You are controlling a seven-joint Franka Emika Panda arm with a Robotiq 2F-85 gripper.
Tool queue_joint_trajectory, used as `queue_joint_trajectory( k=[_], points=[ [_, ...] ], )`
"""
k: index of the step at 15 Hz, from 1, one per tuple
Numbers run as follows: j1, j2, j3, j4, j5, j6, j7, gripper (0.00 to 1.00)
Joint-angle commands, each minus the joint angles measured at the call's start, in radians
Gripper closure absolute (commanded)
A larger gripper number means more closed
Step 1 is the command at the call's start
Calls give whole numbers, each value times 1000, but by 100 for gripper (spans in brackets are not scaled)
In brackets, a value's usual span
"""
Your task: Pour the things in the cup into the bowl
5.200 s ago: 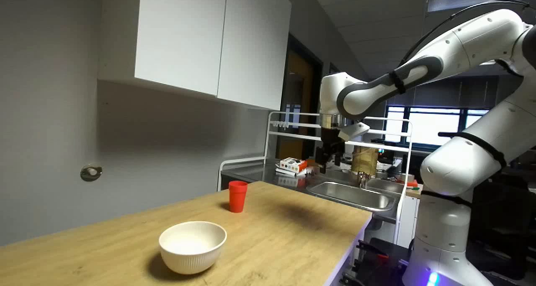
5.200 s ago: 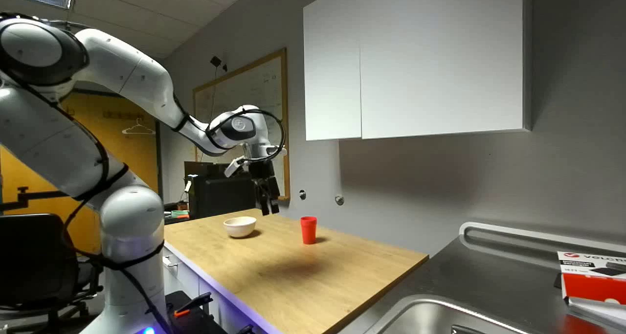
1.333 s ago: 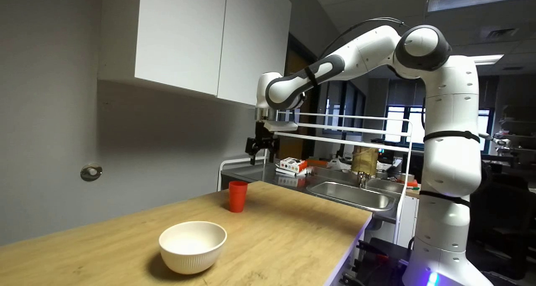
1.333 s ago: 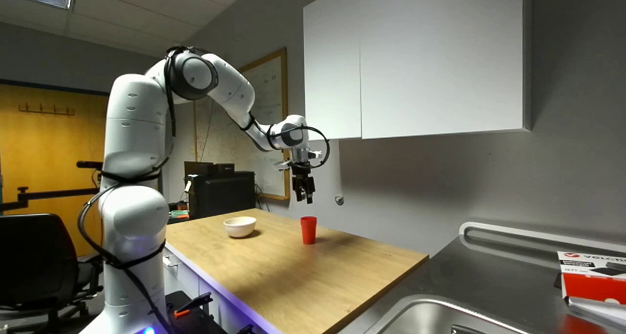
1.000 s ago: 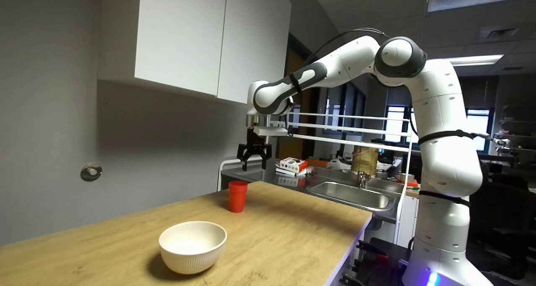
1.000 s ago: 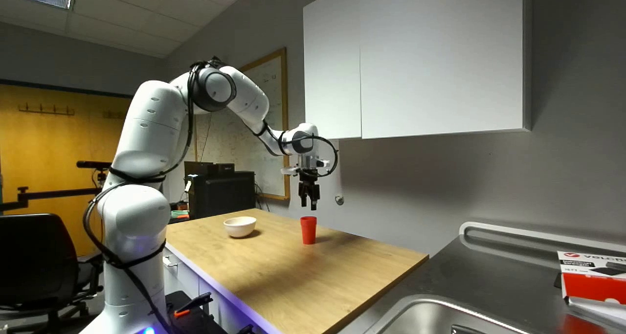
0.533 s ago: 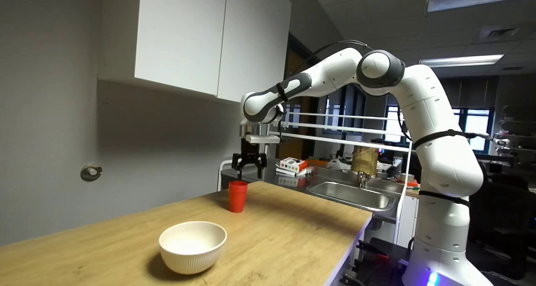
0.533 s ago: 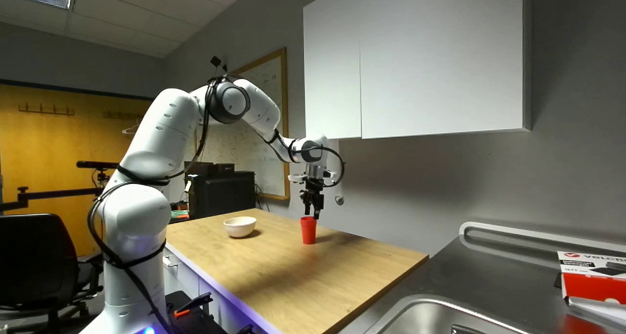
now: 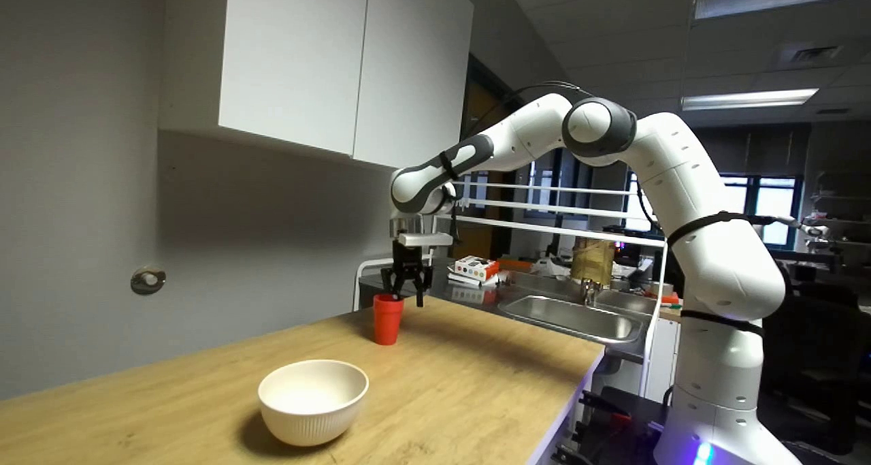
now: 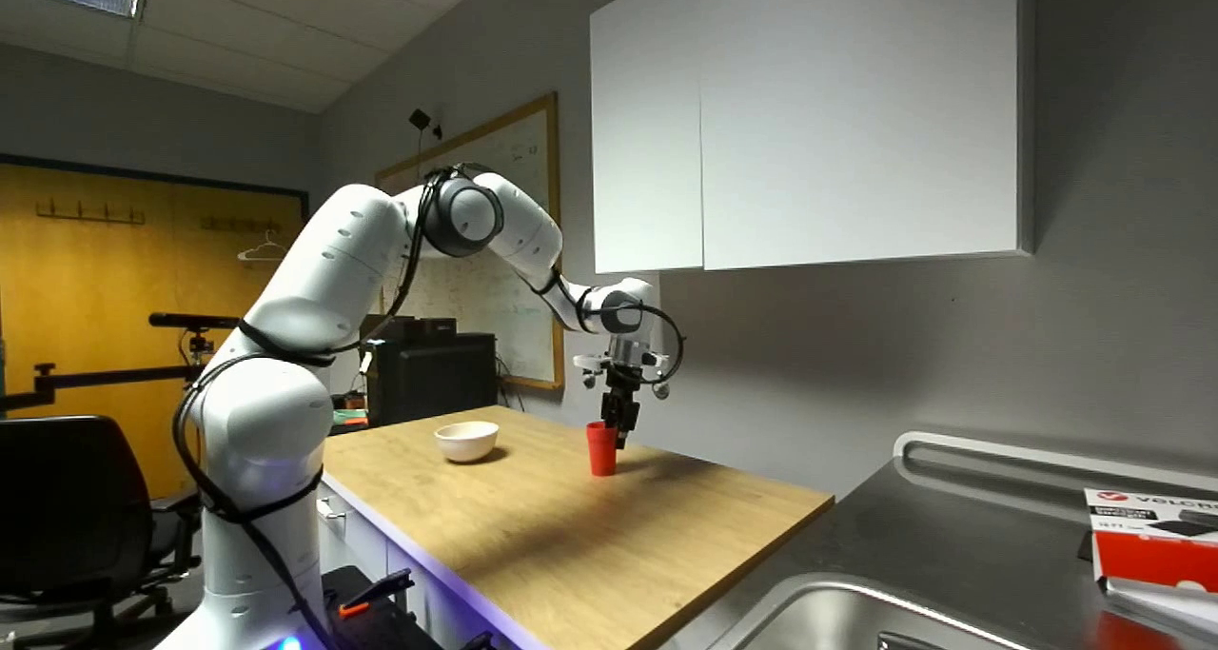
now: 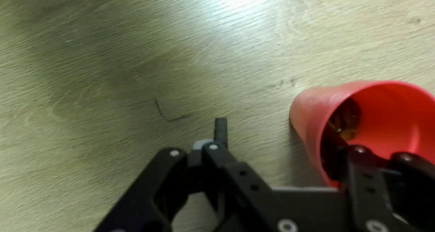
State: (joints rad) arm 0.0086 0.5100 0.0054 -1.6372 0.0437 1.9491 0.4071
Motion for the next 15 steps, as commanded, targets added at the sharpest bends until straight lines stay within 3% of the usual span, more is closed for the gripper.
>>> queue_joint_trajectory(
  k=[1, 6, 15],
  points=[
    [8, 20, -22, 51, 19, -52, -19, 65],
    [22, 8, -27, 65, 6, -72, -2, 98],
    [114, -90, -23, 17, -72, -73, 42, 98]
  ],
)
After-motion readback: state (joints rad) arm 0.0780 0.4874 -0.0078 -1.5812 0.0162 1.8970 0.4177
